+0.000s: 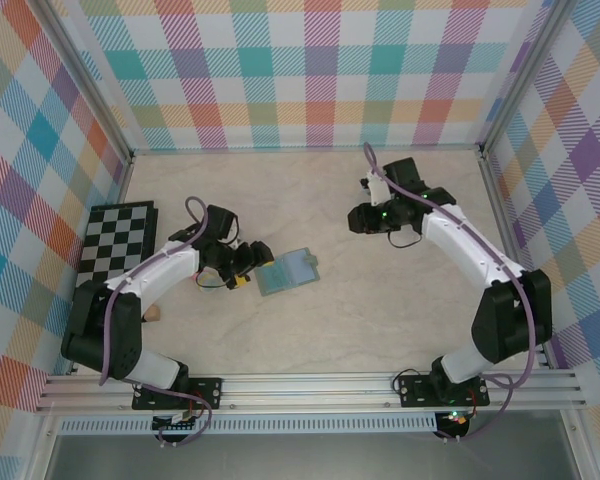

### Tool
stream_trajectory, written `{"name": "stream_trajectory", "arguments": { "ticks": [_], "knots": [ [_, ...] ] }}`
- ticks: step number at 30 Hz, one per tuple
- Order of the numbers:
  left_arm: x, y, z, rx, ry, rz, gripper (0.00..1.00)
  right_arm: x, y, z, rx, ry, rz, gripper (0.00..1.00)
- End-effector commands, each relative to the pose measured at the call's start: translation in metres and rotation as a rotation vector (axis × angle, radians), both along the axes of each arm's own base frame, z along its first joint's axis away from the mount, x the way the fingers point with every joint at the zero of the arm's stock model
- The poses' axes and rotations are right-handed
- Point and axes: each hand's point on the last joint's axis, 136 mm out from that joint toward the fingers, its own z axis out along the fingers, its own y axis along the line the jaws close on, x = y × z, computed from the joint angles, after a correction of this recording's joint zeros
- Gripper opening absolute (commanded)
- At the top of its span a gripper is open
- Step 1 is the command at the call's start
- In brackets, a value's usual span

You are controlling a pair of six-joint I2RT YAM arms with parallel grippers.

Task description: Take the credit cards out of the card holder

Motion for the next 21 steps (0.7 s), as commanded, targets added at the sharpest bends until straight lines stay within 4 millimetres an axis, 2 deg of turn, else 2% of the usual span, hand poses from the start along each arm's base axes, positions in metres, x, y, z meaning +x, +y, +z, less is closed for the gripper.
{"name": "stream_trajectory", "arguments": {
  "ticks": [1,5,11,15,21],
  "knots": [
    [0.005,-0.004,-0.010,0.005,0.013,0.037,0.70,-0.008,0.032,-0.022,0.064,0.153,-0.041,0.34],
    [0.009,-0.008,-0.019,0.002,0.038,0.064,0.61,-0.015,0.060,-0.047,0.010,0.209,-0.009,0.36],
    [0.014,-0.011,-0.033,0.013,0.069,0.072,0.45,-0.024,0.102,-0.072,0.038,0.307,0.058,0.35],
    [0.017,-0.008,-0.041,0.040,0.077,0.087,0.36,-0.027,0.129,-0.078,0.092,0.361,0.122,0.31],
    [0.022,-0.013,-0.049,0.020,0.076,0.089,0.25,-0.024,0.153,-0.091,0.144,0.429,0.207,0.27]
  ]
}}
